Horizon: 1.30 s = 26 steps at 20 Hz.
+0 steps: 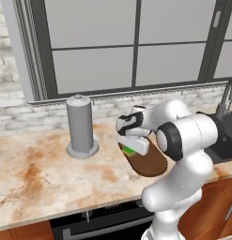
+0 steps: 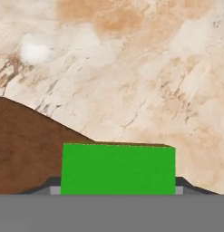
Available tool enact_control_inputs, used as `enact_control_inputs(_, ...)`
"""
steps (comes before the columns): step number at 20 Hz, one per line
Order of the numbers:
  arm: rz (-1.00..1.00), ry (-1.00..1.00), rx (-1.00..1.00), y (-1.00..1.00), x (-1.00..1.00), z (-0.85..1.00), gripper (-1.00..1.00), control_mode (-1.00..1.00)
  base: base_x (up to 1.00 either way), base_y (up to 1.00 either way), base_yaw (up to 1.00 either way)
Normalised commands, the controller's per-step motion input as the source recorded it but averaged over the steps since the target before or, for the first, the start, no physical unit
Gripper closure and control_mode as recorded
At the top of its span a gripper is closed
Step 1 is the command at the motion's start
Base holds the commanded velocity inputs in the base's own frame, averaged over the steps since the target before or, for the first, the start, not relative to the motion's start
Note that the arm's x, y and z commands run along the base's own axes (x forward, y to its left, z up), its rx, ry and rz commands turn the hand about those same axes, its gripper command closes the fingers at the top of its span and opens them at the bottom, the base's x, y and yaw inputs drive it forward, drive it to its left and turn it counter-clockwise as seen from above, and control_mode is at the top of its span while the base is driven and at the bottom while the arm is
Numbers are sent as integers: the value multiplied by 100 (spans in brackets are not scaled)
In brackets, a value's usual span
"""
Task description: Pick up the sponge from the counter and clean the cutting board by briefly scrubbing or pressing down on the cutting board. Once finished, release the sponge.
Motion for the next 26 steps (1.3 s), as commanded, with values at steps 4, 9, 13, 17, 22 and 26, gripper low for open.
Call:
enact_control_inputs(4,8,10,0,14,-89,-23,100,-100,0,0,0)
enact_control_inputs(9,1,18,0,7,-91,-27,100,-100,0,0,0)
enact_control_inputs(13,0,17,0,5,-92,-29,100,-100,0,0,0)
enact_control_inputs(17,0,19,0,6,-91,-23,100,-100,0,0,0)
enact_control_inputs(22,1,16,0,17,-76,-8,100,-100,0,0,0)
enact_control_inputs(26,3,13,0,74,-1,0,100,-100,0,0,0)
